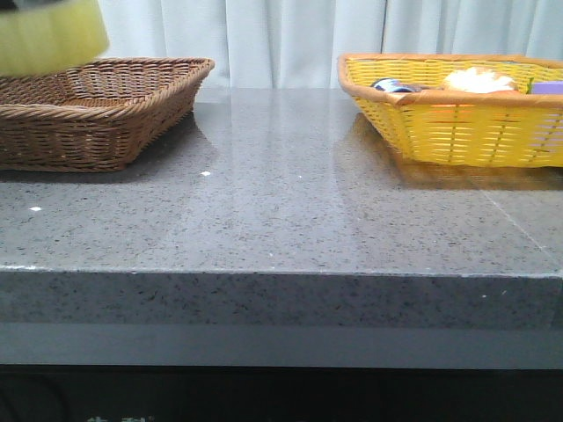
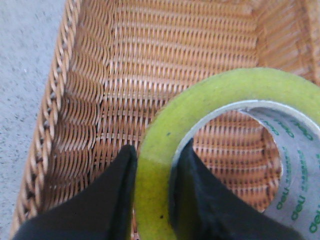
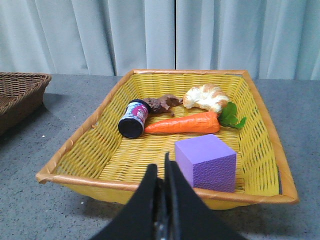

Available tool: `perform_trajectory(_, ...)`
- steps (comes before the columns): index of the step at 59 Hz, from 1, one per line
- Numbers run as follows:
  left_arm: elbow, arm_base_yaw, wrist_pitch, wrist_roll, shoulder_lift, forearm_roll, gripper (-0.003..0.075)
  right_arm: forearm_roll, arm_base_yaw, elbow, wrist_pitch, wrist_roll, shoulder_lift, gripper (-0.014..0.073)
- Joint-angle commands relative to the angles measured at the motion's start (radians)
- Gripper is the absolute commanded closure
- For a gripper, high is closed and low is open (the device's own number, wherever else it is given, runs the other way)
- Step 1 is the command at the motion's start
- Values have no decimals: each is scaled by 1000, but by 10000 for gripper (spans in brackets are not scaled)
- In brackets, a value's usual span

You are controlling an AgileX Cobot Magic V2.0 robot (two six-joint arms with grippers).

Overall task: Transfer tape with both arms
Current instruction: 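Lift the tape roll and carry it into the brown wicker basket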

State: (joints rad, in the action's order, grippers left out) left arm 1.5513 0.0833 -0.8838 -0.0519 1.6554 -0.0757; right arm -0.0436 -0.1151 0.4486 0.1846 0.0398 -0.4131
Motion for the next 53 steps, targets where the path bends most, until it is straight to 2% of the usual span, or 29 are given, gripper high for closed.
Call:
perform_trajectory(1, 37, -3, 70, -6, 4, -11, 708, -1, 8, 24, -87, -6, -2, 664)
perform_trajectory(7, 37, -3, 65, -6, 40, -11, 620, -1, 8, 24, -87, -6, -2, 664)
perform_trajectory(16, 37, -3, 60, -6, 55, -11, 427, -1, 8, 24, -87, -6, -2, 664)
perform_trajectory(22, 39, -3, 82, -6, 40, -11, 360, -1, 8, 24, -87, -6, -2, 664)
perform_trajectory(29, 39, -3, 111, -1, 1, -10, 379, -1, 8, 24, -87, -6, -2, 664)
perform_trajectory(33, 39, -3, 118, 1, -29, -10, 422, -1, 8, 24, -87, -6, -2, 664)
perform_trajectory(46, 32, -3, 155, 35, -126, -9, 741, -1, 8, 24, -87, -6, -2, 664)
perform_trajectory(53, -18, 0, 187, 44, -189, -9, 740, -1, 8, 24, -87, -6, -2, 664)
